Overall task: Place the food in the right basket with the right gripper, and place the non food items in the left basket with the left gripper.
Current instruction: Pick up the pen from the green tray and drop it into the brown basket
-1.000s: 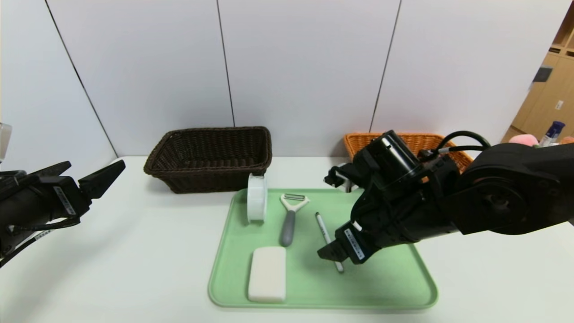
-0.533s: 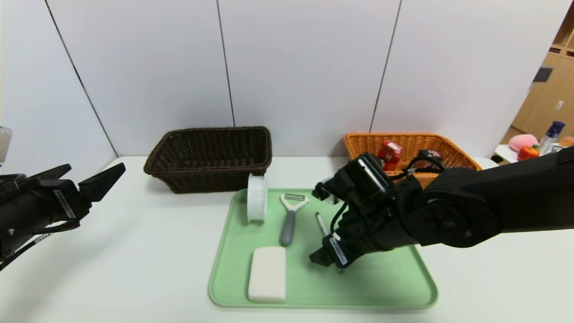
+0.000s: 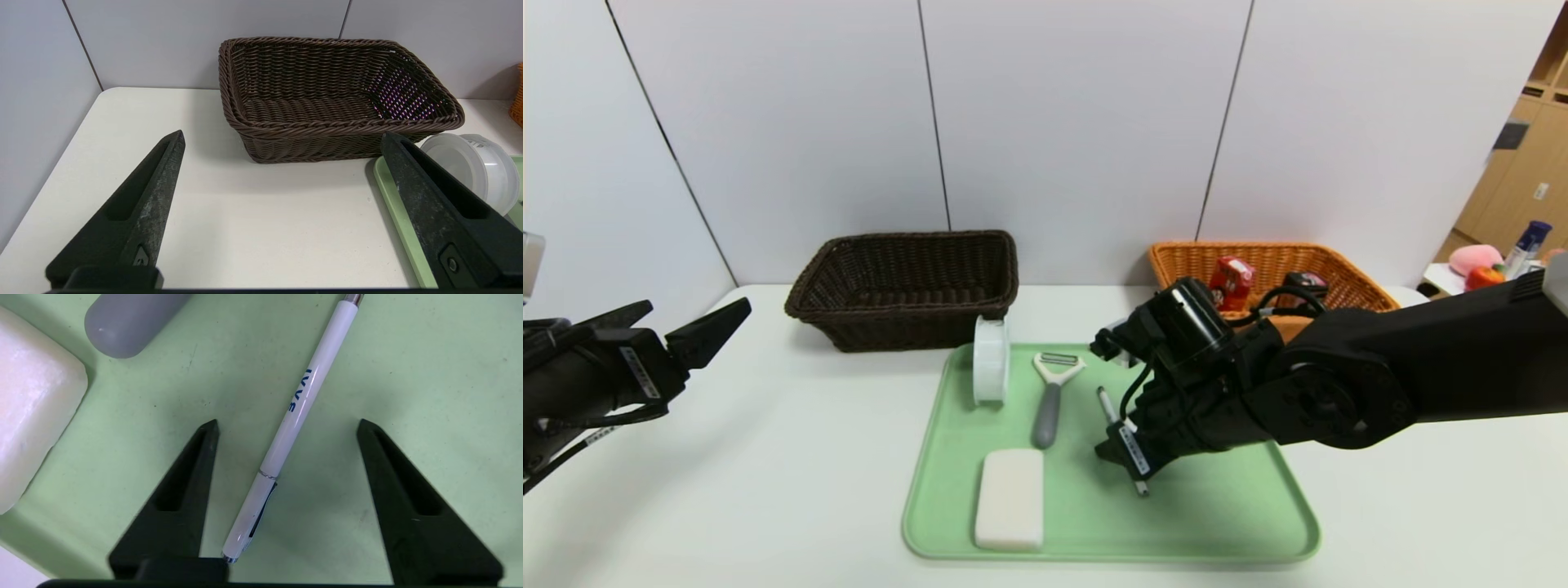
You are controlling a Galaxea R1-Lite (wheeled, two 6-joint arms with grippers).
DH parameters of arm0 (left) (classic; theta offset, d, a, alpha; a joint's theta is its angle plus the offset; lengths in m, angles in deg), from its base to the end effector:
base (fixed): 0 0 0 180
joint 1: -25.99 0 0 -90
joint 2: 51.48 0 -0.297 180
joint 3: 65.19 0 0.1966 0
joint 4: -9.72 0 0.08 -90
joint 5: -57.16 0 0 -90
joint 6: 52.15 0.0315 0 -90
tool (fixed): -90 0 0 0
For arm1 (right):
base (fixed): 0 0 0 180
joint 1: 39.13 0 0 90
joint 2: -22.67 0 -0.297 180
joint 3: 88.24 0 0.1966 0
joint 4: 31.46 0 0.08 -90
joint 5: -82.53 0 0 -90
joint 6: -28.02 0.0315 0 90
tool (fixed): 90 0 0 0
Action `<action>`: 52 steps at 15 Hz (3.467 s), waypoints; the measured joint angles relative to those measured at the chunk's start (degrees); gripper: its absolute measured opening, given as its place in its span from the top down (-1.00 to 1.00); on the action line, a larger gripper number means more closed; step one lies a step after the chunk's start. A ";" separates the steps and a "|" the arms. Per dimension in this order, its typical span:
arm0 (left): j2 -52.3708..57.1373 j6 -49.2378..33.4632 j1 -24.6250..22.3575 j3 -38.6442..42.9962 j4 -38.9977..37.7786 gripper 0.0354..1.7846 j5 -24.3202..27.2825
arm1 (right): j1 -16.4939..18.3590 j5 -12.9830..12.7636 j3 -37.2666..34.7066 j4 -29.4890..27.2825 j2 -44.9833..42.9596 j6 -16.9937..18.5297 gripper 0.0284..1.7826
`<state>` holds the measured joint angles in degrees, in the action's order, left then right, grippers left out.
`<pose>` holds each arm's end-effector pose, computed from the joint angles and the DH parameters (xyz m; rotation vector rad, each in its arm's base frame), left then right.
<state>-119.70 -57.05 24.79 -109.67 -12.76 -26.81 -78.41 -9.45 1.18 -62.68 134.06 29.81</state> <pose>0.1811 0.0005 0.1942 -0.0869 0.0255 -0.0833 0.2774 0.2255 0.1137 -0.3044 0.8920 0.5886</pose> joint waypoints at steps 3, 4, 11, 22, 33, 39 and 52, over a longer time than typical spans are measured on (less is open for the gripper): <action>0.02 -0.11 0.00 0.00 0.00 -0.89 0.00 | 0.01 -0.06 -0.24 -0.17 -0.22 0.05 0.14; 0.02 -0.06 0.00 0.00 -0.02 -0.89 0.00 | 0.01 0.00 -0.28 -0.20 -0.28 0.05 0.45; 0.02 -0.06 0.00 0.02 0.00 -0.89 -0.02 | -0.33 -0.02 -0.34 -0.17 -0.72 0.29 0.96; 0.37 0.35 0.09 0.72 0.01 -0.89 0.07 | 0.09 4.01 8.98 7.85 -13.76 0.41 0.96; 0.28 -0.28 0.30 1.54 0.00 -0.89 0.24 | -1.87 6.94 22.91 51.83 10.53 -6.50 0.96; 0.59 -0.46 0.27 3.25 -0.10 -0.89 0.18 | -4.16 4.86 30.84 56.66 21.42 -7.68 0.96; 0.77 -0.59 0.17 3.22 -0.10 -0.89 0.18 | -4.74 -3.89 44.30 54.97 35.01 -13.75 0.57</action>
<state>-118.93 -57.64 24.96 -106.46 -12.86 -26.63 -83.15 -13.34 45.48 -7.71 169.07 16.06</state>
